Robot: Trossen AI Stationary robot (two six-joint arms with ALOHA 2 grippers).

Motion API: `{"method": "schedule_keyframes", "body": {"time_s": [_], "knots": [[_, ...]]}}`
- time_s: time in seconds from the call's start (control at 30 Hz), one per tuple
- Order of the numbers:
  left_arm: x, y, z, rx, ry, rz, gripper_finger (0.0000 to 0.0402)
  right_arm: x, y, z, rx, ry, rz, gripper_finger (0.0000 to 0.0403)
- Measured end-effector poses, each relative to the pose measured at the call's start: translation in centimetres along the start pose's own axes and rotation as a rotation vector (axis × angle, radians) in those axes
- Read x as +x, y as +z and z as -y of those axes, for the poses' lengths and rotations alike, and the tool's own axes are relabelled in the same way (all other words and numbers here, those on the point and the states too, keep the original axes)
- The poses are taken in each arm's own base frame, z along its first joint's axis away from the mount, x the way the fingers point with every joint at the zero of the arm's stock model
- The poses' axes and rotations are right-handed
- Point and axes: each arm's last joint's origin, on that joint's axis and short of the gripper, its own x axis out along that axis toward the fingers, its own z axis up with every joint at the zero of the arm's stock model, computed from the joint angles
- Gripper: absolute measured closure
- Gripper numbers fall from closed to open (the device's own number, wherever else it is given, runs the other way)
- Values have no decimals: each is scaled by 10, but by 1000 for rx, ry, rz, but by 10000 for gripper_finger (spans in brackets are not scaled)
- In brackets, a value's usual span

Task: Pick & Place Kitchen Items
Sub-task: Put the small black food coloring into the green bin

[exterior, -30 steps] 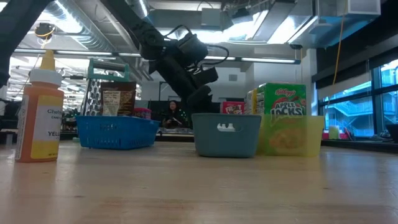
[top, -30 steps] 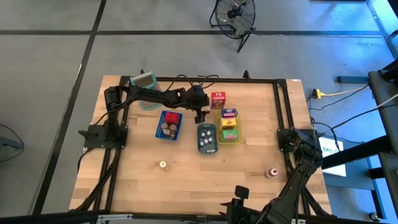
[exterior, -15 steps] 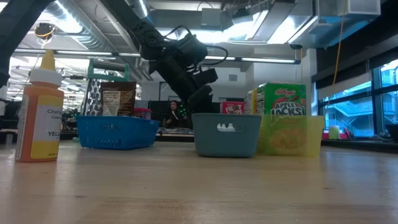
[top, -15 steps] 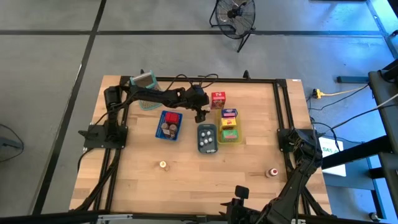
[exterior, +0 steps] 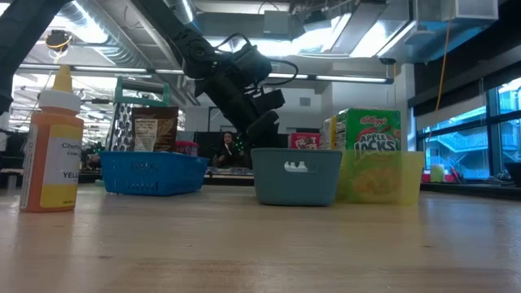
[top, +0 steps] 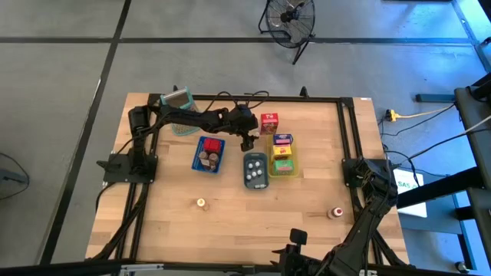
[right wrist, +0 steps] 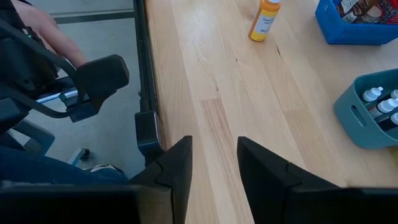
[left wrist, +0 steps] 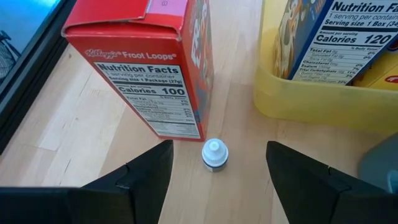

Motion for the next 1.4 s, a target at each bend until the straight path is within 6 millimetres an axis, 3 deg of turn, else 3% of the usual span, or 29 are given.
{"method": "schedule_keyframes", "body": {"time_s": [0.8,0.93,1.07,1.27,1.4], "knots": [[-6,1,4,7,-25,-23,149,0,0,0,-5,-2,-2,272],[-26,8,8,24,-30,-44,149,0,0,1,-19,-4,-3,272],[-59,23,26,60,-62,-7,149,1,0,3,-45,-22,-13,272],[-139,47,72,132,-141,119,149,11,9,17,-75,-79,-48,272],[-198,48,101,149,-169,181,149,12,23,36,-72,-116,-97,272]]}}
